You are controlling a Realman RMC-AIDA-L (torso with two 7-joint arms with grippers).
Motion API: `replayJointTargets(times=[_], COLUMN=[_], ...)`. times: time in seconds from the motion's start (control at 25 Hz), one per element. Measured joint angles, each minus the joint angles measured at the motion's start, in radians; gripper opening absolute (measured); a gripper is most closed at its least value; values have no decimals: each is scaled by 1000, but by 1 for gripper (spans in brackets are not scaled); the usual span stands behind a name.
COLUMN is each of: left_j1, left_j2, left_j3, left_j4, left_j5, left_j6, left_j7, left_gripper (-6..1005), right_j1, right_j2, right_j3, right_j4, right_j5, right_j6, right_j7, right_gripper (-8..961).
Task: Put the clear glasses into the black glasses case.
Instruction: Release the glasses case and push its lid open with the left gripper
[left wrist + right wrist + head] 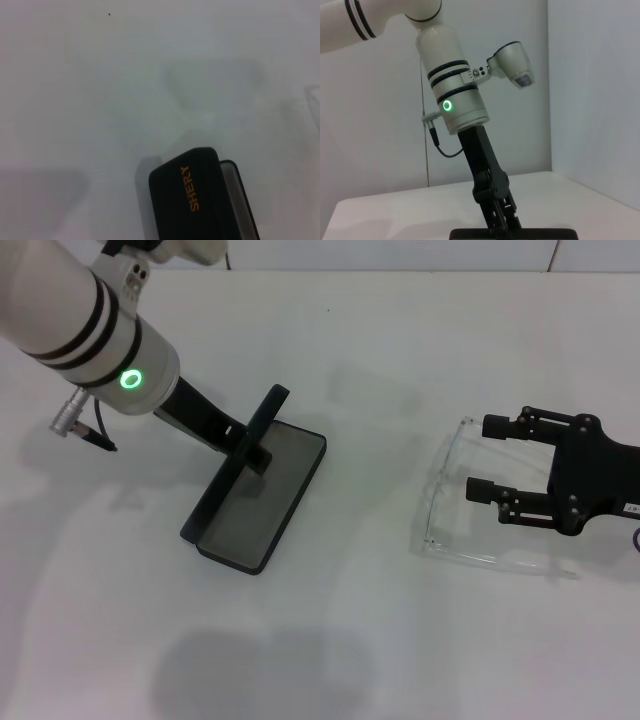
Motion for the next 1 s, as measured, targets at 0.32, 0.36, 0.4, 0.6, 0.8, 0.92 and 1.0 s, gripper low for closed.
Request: replayJointTargets(times=[0.32, 0.36, 0.4, 0.6, 0.8, 0.92, 1.0], left_j1=[-5, -6, -6, -4, -2, -2, -1], left_j2=[0, 0, 0, -1, -1, -2, -2], left_j3=[-3, -3, -2, 0, 2, 2, 2], left_j4=[-60, -65, -67, -61, -60, -58, -55], left_j5=[27, 29, 29, 24, 20, 19, 18], left_j6=[-12, -13, -16, -20, -21, -21, -20], left_j7=[0, 0, 0, 5, 7, 8, 11], left_gripper=[623, 619, 614, 589, 536, 436, 395], right_j1=[4, 4, 4, 3, -3, -5, -5], right_j2=[2, 2, 2, 2, 2, 2, 2], right_j3=[-2, -2, -2, -2, -2, -2, -2], right_j4=[0, 0, 1, 10, 12, 12, 12], right_j5=[-2, -3, -3, -3, -3, -2, -2], right_j6=[-1, -1, -1, -5, -7, -7, -8], right_j7=[0, 0, 0, 1, 1, 1, 1], right_gripper=[721, 721, 721, 720, 720, 720, 720])
